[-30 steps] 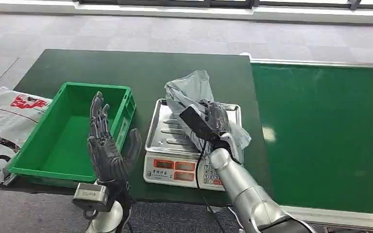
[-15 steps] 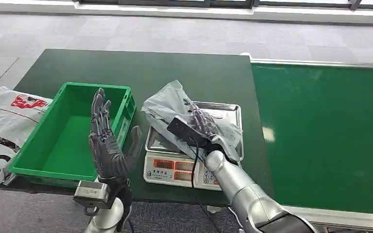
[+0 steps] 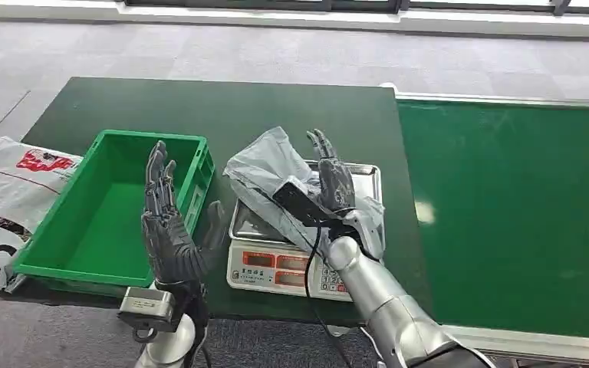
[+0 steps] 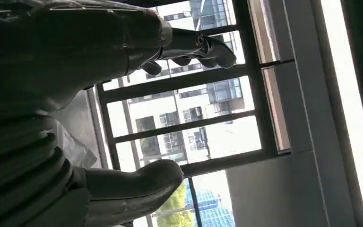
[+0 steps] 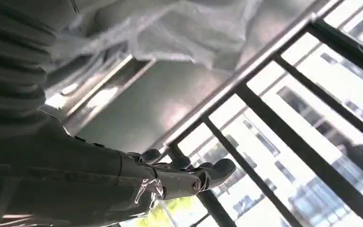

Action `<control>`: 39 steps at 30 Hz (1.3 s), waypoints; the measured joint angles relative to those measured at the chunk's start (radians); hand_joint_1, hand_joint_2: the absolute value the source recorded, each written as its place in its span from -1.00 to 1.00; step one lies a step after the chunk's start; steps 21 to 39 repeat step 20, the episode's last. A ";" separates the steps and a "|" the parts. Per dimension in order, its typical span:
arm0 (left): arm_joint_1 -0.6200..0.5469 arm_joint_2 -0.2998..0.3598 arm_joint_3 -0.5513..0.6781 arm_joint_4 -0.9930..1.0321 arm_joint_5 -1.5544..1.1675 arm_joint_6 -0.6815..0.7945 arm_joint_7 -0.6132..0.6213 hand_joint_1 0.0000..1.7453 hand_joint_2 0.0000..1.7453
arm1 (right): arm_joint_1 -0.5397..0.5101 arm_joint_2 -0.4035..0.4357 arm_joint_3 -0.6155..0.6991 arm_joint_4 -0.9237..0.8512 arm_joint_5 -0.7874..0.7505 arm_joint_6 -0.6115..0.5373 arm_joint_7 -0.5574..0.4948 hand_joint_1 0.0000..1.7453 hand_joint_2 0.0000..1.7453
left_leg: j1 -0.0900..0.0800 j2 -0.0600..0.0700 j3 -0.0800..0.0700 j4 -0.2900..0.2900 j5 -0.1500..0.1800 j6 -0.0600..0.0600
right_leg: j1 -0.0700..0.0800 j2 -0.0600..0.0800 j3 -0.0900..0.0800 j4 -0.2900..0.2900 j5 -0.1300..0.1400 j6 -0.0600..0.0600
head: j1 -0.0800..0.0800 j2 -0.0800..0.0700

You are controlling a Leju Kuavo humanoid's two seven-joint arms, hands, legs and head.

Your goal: Moved the parcel from conveyor to table for the left to box.

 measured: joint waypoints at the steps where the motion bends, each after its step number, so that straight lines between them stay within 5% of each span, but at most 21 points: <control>1: 0.001 0.000 0.000 0.000 0.000 0.002 0.001 -1.00 1.00 | 0.019 -0.003 0.000 -0.050 0.003 -0.011 -0.004 -1.00 -1.00 | 0.000 0.000 0.000 0.000 0.000 0.000 | 0.000 0.000 0.000 0.000 0.000 0.000 | 0.000 0.000; 2: 0.002 0.000 0.000 0.000 0.000 0.005 0.001 -1.00 1.00 | 0.037 -0.004 0.000 -0.093 0.008 -0.018 -0.006 -1.00 -1.00 | 0.000 0.000 0.000 0.000 0.000 0.000 | 0.000 0.000 0.000 0.000 0.000 0.000 | 0.000 0.000; 3: 0.002 0.000 0.000 0.000 0.000 0.006 0.001 -1.00 1.00 | 0.055 -0.006 0.000 -0.126 0.011 -0.027 -0.010 -1.00 1.00 | 0.000 0.000 0.000 0.000 0.000 0.000 | 0.000 0.000 0.000 0.000 0.000 0.000 | 0.000 0.000; 11: 0.017 0.012 0.000 0.002 0.008 0.023 -0.007 -1.00 1.00 | 0.212 -0.023 0.002 -0.491 -0.020 -0.089 -0.037 -1.00 1.00 | 0.000 0.000 -0.001 0.000 0.000 0.000 | 0.000 0.000 -0.001 0.000 0.000 0.000 | 0.000 0.000; 20: -0.051 0.039 -0.003 0.052 -0.225 0.042 0.082 -1.00 1.00 | 0.364 -0.038 0.004 -0.806 -0.189 -0.329 -0.161 -1.00 1.00 | 0.000 0.000 0.000 0.000 0.000 0.000 | 0.000 0.000 -0.001 0.000 0.000 0.000 | 0.000 0.000; 39: -0.051 0.039 -0.003 0.052 -0.225 0.042 0.082 -1.00 1.00 | 0.364 -0.038 0.004 -0.806 -0.189 -0.329 -0.161 -1.00 1.00 | 0.000 0.000 0.000 0.000 0.000 0.000 | 0.000 0.000 -0.001 0.000 0.000 0.000 | 0.000 0.000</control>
